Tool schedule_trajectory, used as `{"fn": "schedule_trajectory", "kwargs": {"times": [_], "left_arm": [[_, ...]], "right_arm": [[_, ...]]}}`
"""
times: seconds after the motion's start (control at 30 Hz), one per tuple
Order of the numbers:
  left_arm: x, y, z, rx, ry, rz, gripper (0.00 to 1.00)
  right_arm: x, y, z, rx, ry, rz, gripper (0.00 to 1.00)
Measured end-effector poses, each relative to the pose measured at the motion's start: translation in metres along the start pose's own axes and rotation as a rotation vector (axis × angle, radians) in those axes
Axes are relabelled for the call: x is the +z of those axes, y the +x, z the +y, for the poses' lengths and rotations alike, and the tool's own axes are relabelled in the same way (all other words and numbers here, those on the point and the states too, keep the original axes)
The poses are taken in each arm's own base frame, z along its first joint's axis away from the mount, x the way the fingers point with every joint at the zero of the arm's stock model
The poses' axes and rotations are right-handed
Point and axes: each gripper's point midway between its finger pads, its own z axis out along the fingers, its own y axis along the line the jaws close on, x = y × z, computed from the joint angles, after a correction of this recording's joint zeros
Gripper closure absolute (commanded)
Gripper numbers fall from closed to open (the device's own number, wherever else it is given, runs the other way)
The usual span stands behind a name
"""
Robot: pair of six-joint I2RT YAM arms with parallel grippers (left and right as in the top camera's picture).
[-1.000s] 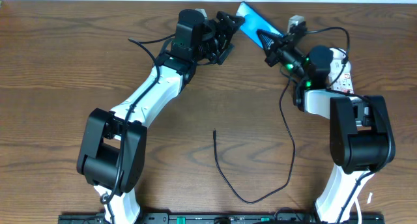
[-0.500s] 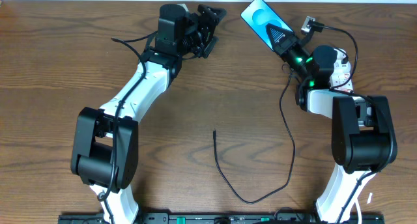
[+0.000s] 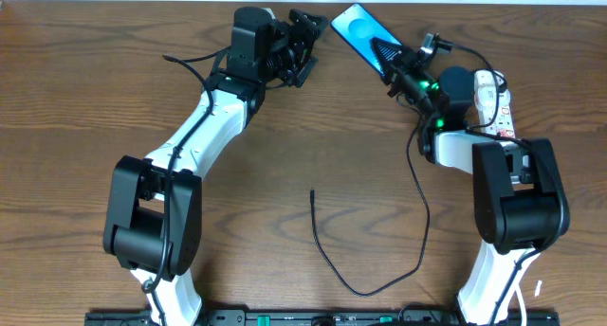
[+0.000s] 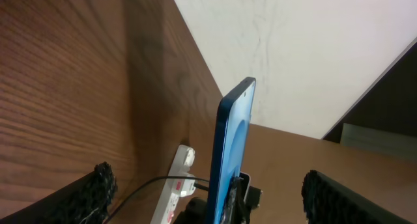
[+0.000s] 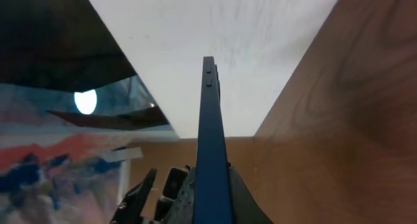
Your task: Plug charger to phone and switch on socket
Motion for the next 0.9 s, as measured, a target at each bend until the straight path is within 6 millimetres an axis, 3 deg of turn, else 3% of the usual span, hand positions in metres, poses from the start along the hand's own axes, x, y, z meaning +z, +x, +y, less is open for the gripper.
{"fn": "schedule_trajectory", "kwargs": {"times": [0.53,0.9], "left_arm": [[0.0,0.0,0.0,0.048,-0.002,0.0,0.07],[0.0,-0.006,0.002,0.046,-0.012,-0.034,0.08]], "right_arm": [[0.017,0.047,0.0,0.293,0.009,0.105,0.98],[0.021,0.06,0.004,0.372,-0.002,0.133,0.98]]}}
